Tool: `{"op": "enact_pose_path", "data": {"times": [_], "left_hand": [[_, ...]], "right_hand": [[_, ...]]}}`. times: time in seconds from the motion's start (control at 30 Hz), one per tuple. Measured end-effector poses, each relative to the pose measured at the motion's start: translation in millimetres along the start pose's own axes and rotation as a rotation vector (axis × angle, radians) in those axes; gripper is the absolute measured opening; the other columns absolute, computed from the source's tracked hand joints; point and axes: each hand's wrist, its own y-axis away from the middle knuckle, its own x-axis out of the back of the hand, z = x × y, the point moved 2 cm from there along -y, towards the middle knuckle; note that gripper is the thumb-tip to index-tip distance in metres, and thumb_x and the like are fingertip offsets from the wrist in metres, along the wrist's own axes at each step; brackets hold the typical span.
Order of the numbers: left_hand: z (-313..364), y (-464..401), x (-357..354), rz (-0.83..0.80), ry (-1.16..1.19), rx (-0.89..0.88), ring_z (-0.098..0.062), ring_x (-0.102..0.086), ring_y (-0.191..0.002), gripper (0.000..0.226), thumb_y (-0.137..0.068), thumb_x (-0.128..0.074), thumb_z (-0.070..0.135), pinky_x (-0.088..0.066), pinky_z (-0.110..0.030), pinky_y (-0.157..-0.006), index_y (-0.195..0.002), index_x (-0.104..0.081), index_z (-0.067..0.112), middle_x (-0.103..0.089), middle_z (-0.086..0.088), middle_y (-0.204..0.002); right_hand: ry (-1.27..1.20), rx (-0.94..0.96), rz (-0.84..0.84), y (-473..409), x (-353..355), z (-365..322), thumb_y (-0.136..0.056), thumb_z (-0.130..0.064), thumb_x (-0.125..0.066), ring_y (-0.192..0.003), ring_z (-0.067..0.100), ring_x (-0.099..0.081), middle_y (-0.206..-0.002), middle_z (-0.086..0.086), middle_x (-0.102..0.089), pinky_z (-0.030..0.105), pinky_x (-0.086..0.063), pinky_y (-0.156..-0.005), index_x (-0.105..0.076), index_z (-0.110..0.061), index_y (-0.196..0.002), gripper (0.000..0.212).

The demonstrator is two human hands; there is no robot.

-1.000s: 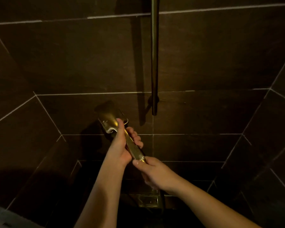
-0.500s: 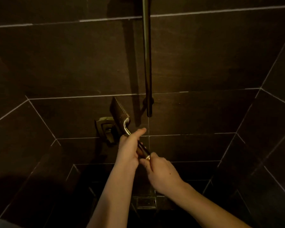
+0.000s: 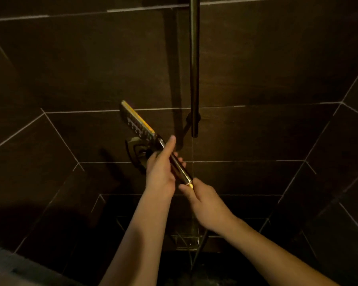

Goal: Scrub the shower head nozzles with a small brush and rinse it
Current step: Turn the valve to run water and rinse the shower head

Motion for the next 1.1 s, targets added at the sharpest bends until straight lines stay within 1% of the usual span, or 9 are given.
{"op": "enact_pose_path", "data": {"times": [0.07, 0.2, 0.3, 0.4, 0.57, 0.63, 0.73, 0.93, 1.1], "left_hand": [[-1, 0, 0, 0.087, -0.055, -0.047, -0.016, -0.065, -0.088, 0.049, -0.081, -0.082, 0.039, -0.056, -0.036, -0.078, -0.121, -0.064, 0.017, -0.067, -0.002, -0.101], [-10, -4, 9, 0.088, 0.015, -0.052, -0.007, -0.044, -0.050, 0.031, -0.087, -0.078, 0.027, -0.041, -0.025, -0.049, -0.111, -0.065, 0.013, -0.050, 0.006, -0.062], [-8, -11, 23, -0.129, 0.154, -0.012, -0.006, -0.030, -0.039, 0.030, -0.088, -0.075, 0.037, -0.025, -0.021, -0.039, -0.071, -0.057, 0.020, -0.036, 0.008, -0.049], [-8, -18, 29, -0.357, 0.258, 0.008, -0.005, -0.034, -0.038, 0.039, -0.088, -0.067, 0.049, -0.026, -0.020, -0.039, -0.068, -0.052, 0.019, -0.038, 0.008, -0.048], [-7, -14, 27, 0.004, -0.062, -0.035, -0.019, -0.065, -0.079, 0.046, -0.082, -0.081, 0.040, -0.055, -0.034, -0.067, -0.116, -0.064, 0.013, -0.064, -0.005, -0.089], [-12, -15, 26, 0.087, -0.127, -0.117, -0.015, -0.062, -0.069, 0.045, -0.084, -0.081, 0.033, -0.054, -0.030, -0.060, -0.121, -0.062, 0.015, -0.062, -0.002, -0.082], [-18, -15, 31, 0.170, -0.051, -0.158, -0.009, -0.048, -0.047, 0.032, -0.090, -0.074, 0.020, -0.041, -0.024, -0.043, -0.118, -0.062, 0.013, -0.052, 0.003, -0.061], [-15, -14, 44, 0.085, -0.039, -0.114, -0.008, -0.035, -0.042, 0.005, -0.098, -0.062, 0.019, -0.028, -0.023, -0.037, -0.097, -0.060, 0.014, -0.040, 0.006, -0.052], [-8, -18, 63, -0.009, 0.042, -0.072, -0.009, -0.034, -0.040, 0.020, -0.095, -0.066, 0.018, -0.027, -0.022, -0.035, -0.077, -0.057, 0.017, -0.039, 0.005, -0.054]], "right_hand": [[0.219, 0.033, 0.055, -1, -3, 6, -0.098, -0.047, -0.045, -0.054, 0.004, -0.057, -0.073, -0.005, -0.064, 0.023, -0.044, -0.049, -0.051, -0.030, -0.096, 0.018], [0.116, 0.020, -0.168, 1, -9, 7, -0.099, -0.048, -0.045, -0.051, 0.004, -0.048, -0.068, -0.007, -0.057, 0.022, -0.038, -0.046, -0.052, -0.024, -0.095, 0.025], [-0.178, -0.027, -0.330, 5, -8, 6, -0.099, -0.046, -0.046, -0.046, 0.008, -0.041, -0.060, -0.003, -0.048, 0.022, -0.034, -0.044, -0.052, -0.019, -0.089, 0.029], [-0.402, -0.087, -0.384, 5, -12, 4, -0.098, -0.047, -0.048, -0.045, 0.013, -0.037, -0.060, -0.001, -0.044, 0.025, -0.029, -0.041, -0.049, -0.020, -0.084, 0.030], [0.126, 0.026, -0.077, -1, -17, 12, -0.099, -0.048, -0.043, -0.049, 0.005, -0.051, -0.068, -0.003, -0.061, 0.024, -0.040, -0.045, -0.052, -0.027, -0.096, 0.023], [0.172, 0.032, -0.093, 1, -20, 13, -0.099, -0.049, -0.041, -0.049, 0.004, -0.052, -0.071, -0.002, -0.063, 0.021, -0.040, -0.044, -0.051, -0.028, -0.097, 0.024], [0.221, 0.056, -0.161, 2, -29, 12, -0.100, -0.047, -0.040, -0.050, 0.003, -0.051, -0.072, -0.004, -0.061, 0.019, -0.038, -0.044, -0.050, -0.027, -0.093, 0.024], [0.057, 0.066, -0.225, -1, -47, 20, -0.100, -0.043, -0.046, -0.052, 0.003, -0.048, -0.072, -0.002, -0.059, 0.027, -0.039, -0.048, -0.055, -0.015, -0.096, 0.029], [-0.017, 0.109, -0.279, -7, -57, 15, -0.100, -0.037, -0.048, -0.050, 0.005, -0.046, -0.066, -0.005, -0.055, 0.026, -0.038, -0.047, -0.056, -0.013, -0.095, 0.026]]}}
